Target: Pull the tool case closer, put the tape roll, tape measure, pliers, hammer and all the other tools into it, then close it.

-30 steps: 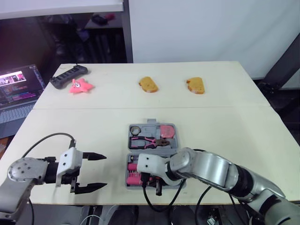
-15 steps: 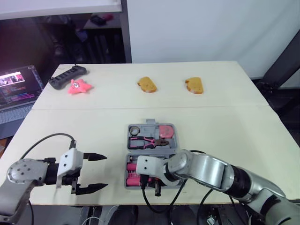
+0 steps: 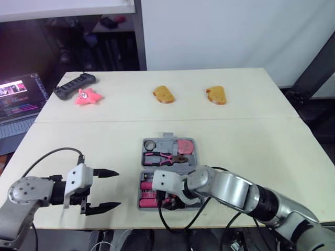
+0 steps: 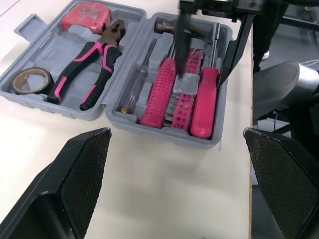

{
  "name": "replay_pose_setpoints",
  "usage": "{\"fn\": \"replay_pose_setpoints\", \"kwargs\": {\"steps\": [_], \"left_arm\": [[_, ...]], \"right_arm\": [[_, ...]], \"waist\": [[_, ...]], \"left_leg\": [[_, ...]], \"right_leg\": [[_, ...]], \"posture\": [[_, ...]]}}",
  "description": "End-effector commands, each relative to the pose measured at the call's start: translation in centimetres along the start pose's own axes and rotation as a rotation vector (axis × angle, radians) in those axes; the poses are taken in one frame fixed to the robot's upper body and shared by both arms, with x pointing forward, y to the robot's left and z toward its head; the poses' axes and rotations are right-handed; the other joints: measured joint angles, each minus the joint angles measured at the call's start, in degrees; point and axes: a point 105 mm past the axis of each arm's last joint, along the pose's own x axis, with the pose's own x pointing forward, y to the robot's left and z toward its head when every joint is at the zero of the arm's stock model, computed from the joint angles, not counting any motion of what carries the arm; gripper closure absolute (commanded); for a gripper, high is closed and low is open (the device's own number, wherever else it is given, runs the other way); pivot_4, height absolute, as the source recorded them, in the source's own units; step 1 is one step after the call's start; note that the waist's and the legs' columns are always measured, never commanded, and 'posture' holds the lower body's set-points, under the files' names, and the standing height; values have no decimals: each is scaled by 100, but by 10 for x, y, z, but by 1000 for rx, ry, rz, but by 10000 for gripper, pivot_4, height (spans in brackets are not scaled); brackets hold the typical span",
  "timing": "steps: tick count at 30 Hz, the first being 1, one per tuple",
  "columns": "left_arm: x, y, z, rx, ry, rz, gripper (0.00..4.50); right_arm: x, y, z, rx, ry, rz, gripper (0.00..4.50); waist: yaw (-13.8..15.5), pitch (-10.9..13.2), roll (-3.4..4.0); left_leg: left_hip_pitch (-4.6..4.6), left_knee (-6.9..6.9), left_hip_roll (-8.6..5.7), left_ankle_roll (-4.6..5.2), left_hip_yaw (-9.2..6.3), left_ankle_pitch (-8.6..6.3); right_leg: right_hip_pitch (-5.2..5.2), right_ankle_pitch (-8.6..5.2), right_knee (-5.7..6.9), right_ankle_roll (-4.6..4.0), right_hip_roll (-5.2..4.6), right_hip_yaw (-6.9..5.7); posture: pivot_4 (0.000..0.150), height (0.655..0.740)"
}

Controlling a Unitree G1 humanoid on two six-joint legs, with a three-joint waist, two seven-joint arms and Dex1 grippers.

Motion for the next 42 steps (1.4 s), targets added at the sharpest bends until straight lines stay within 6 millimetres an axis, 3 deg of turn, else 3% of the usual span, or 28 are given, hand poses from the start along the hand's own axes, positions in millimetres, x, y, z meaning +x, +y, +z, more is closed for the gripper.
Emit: {"fn": "replay_pose_setpoints", "kwargs": {"steps": [1,7,10,13,14,20,35,39,42], "left_arm": [[-1,2,5,19,-13,10,0],[-1,3,5,15,-11,12,0],[-1,3,5,13,-12,12,0],[-1,3,5,10,-12,11,0],[-1,3,5,9,-13,12,0],[-1,3,4,5,-8,11,0],[-2,2,3,3,1,10,0],[-2,4,3,4,4,8,0],[-2,4,3,5,4,7,0]], "right_arm": [[0,5,2,3,-21,21,20424],[-7,7,9,20,-99,32,20424],[-9,8,7,15,-113,29,28898],[-9,9,10,16,-133,34,43677],[-9,9,11,16,-135,34,44496],[-5,8,6,36,-113,26,44496],[18,17,-61,126,132,46,44496],[18,15,-58,129,130,43,44496],[14,8,-43,120,60,17,44496]], "waist": [[0,0,0],[14,0,0],[15,0,0],[8,0,0],[9,0,1],[15,0,0],[18,-28,-11],[26,-39,-18],[34,-43,-24]], "left_leg": [[0,0,0,0,0,0],[0,1,0,0,0,0],[0,1,-1,0,1,0],[-1,1,-1,0,1,0],[-1,1,-1,0,1,0],[-1,2,-1,0,1,0],[13,0,-1,0,0,0],[55,-6,-1,2,-1,-2],[92,-12,0,11,-1,-9]], "right_leg": [[0,0,0,0,0,0],[0,0,0,0,0,0],[1,0,0,0,-2,0],[1,0,0,0,-1,0],[0,0,0,0,0,0],[2,0,0,1,-2,0],[21,0,-3,0,-2,-2],[63,-2,-15,1,-2,-4],[81,-8,-21,7,-3,-4]], "posture": [[1500,7400],[1500,7400],[1500,7400],[1500,7400],[1500,7400],[1500,7400],[1500,7400],[1500,7400],[1500,7400]]}}
